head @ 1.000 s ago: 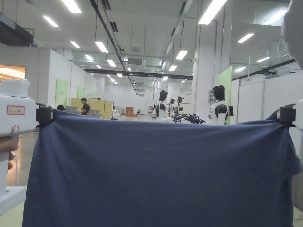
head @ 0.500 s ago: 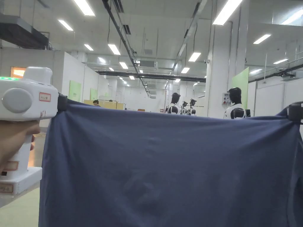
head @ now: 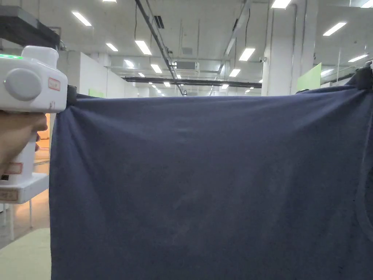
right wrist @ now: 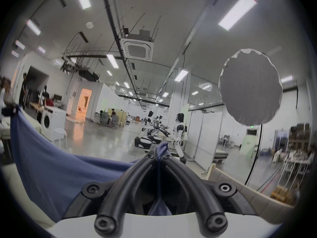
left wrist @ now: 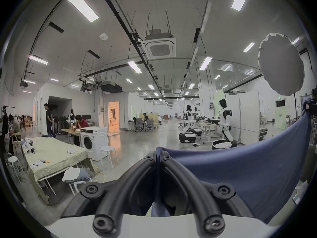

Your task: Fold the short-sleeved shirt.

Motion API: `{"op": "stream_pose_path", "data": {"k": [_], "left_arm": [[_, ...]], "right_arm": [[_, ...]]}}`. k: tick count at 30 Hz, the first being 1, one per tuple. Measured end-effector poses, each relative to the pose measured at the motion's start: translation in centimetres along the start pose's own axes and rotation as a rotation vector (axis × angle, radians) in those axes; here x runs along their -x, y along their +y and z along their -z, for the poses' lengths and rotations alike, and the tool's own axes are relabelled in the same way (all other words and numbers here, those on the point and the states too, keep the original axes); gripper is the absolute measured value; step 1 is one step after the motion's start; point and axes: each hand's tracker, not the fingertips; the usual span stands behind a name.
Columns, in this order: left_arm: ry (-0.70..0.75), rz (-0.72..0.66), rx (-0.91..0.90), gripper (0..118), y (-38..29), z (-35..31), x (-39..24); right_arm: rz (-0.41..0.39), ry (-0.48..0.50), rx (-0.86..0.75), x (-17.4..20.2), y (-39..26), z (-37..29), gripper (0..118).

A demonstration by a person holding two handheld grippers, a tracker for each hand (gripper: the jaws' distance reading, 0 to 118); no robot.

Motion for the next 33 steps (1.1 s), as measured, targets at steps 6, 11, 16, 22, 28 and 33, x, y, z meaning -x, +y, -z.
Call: {"op": "stream_pose_path", "data": {"k": [6, 11, 16, 22, 28, 33], "left_arm": [[0.039, 0.032, 0.036, 1, -4.1, 6.5, -1.2], [0.027, 0.053, 0.068, 1, -10.3, 10.0, -2.5], [-0.022, 0.061, 0.162, 1, -16.8, 12.1, -3.1], [-0.06, 0.028, 0.219, 1, -24.6, 10.6, -4.6], [-0.104, 0.078, 0.343, 1, -32.4, 6.6, -4.7], [-0.149, 0.047, 0.392, 1, -37.6, 0.1, -3.9]], "right_arm": [[0.037, 0.021, 0.025, 1.9, -4.3, 6.7, 3], [0.079, 0.025, 0.1, 4.0, -10.7, 10.7, 3], [0.052, 0.063, 0.177, 5.3, -17.5, 11.8, 3], [0.124, 0.101, 0.272, 6.5, -25.3, 10.4, 3], [0.113, 0.158, 0.367, 6.9, -33.3, 4.6, 3], [0.153, 0.176, 0.476, 6.1, -39.0, -2.0, 3]]}}
